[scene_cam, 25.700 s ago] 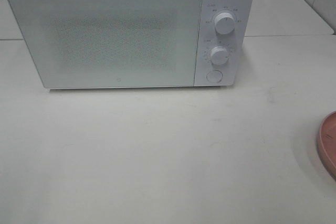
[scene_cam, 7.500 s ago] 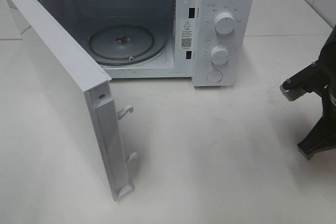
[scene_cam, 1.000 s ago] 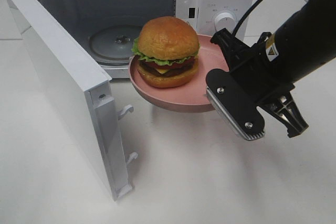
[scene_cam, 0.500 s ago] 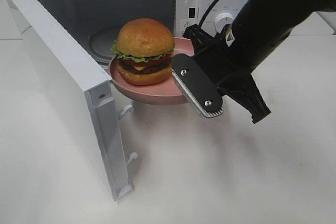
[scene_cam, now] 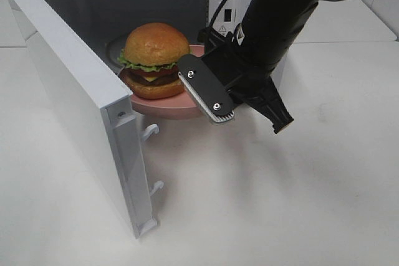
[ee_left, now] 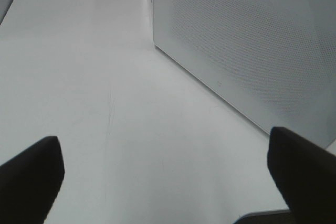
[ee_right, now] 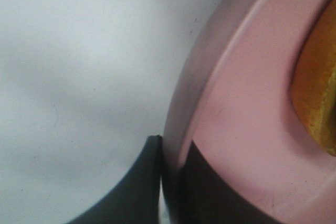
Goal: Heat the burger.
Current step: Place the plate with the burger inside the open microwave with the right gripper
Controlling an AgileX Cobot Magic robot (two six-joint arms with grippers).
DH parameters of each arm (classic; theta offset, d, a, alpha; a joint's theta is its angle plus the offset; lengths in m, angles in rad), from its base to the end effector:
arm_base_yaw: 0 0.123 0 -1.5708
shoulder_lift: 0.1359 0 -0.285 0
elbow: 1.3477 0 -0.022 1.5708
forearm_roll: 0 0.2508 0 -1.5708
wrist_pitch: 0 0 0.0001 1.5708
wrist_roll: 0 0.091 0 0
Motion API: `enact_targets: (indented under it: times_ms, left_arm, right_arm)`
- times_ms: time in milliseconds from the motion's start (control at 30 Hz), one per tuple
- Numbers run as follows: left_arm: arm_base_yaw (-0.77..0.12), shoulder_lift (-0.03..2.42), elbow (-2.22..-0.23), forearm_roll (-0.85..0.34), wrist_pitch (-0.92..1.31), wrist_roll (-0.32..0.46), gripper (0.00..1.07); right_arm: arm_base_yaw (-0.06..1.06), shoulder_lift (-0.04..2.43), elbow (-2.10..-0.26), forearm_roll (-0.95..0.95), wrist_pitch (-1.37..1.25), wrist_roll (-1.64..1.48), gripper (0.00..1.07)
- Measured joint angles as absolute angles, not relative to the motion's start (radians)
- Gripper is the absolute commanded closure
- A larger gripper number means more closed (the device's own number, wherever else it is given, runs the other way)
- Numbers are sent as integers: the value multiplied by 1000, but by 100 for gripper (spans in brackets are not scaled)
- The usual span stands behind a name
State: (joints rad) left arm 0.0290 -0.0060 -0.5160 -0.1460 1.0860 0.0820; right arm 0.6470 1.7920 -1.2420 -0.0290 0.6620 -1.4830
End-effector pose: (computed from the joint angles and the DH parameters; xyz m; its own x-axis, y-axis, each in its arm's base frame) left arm -0.0088 -0.0120 0.2803 -0.4536 0.0003 -0.8912 0.0920 0.9947 -0.0465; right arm 0.2986 0.2236 0.2156 0.5486 -0.8360 -0.0119 -0.7570 -0.4906 -0.4317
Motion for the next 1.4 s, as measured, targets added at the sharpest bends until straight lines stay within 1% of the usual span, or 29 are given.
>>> enact_targets:
  times_ms: [667, 1100, 1367, 1400]
  left_arm:
    - [29, -6, -516, -146, 1086, 82, 9]
    - [29, -6, -516, -146, 1086, 82, 9]
    - [29, -6, -516, -146, 1086, 82, 9]
    - [29, -6, -516, -146, 1086, 82, 9]
  right_arm:
    - [661, 1931, -1429, -9, 633, -1445, 107]
    - [661, 2034, -1558, -45, 605, -1386, 107]
    - [658, 2118, -1667, -71, 616, -1324, 107]
    - [656, 2146, -1708, -84, 632, -1310, 107]
